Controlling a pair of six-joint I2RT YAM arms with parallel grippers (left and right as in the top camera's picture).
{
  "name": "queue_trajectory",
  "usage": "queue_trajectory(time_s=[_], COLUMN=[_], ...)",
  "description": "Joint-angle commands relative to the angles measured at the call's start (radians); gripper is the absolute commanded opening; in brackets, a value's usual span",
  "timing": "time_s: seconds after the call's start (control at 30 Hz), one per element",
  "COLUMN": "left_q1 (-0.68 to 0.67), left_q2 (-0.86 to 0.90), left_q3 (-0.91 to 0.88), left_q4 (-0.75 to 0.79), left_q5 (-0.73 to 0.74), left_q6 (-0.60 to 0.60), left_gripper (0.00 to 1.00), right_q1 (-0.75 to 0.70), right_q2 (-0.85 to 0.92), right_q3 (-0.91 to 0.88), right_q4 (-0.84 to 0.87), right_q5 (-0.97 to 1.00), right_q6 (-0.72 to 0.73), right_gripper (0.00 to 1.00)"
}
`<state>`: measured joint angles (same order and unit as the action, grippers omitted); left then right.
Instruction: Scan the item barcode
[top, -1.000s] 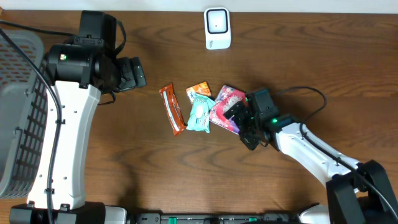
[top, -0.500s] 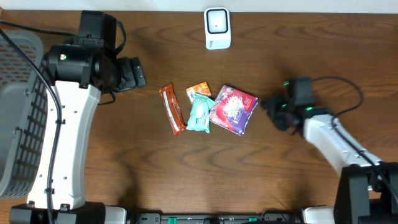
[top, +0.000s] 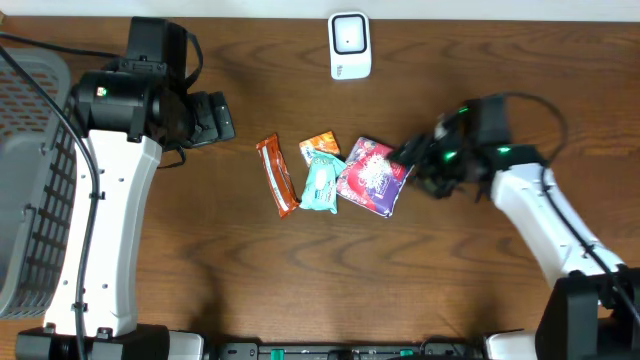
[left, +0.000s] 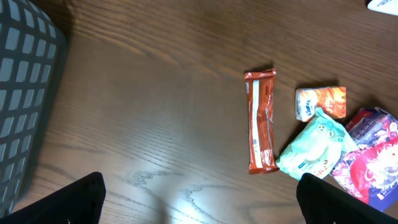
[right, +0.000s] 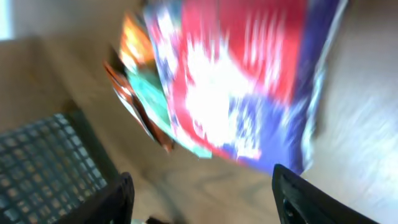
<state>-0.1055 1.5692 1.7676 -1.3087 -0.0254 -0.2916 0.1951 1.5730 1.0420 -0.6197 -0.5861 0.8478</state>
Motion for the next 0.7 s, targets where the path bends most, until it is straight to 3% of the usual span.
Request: queue_trajectory(time_s=[0.0,0.2,0.3,0.37,0.5,0.6,0.67], left_q1=[0.003,0.003,0.003,0.003,0.003,0.003,0.003], left_q2=[0.007,0.007,0.007,0.007,0.007,0.007,0.007], left_q3=[-0.002,-0.002,-0.002,-0.002,-0.002,-0.002,-0.002], left_q4=[-0.004,-0.004,-0.004,-0.004,-0.004,-0.004,-0.004], left_q5=[-0.001,-0.001,-0.001,-0.001,-0.001,-0.001,-0.001], left_q6=[-0.008,-0.008,-0.008,-0.008,-0.008,-0.008,-0.008], left_gripper=[0.98,0.98,0.98,0.98,0.98,0.98,0.98], right_q1=[0.116,0.255,0.283,0.291,0.285,0.260,0.232], right_q2=[0.002,0.013,0.039,0.065,0.130,0.148,0.141], right_q3=[-0.013,-0.037,-0.072,-0.112,-0.181,-0.183,-0.179], right_q4=[-0.008,-0.009,0.013,0.081,0.288,0.298,0.298], right_q5=[0.096,0.248,0.299,0.311,0.327,0.405,0.448], right_q6=[0.230,0.463,0.562,0.597,0.602,0.577,0.472], right_gripper=[0.70,0.73,0.67,0.57,0.49,0.48,0.48])
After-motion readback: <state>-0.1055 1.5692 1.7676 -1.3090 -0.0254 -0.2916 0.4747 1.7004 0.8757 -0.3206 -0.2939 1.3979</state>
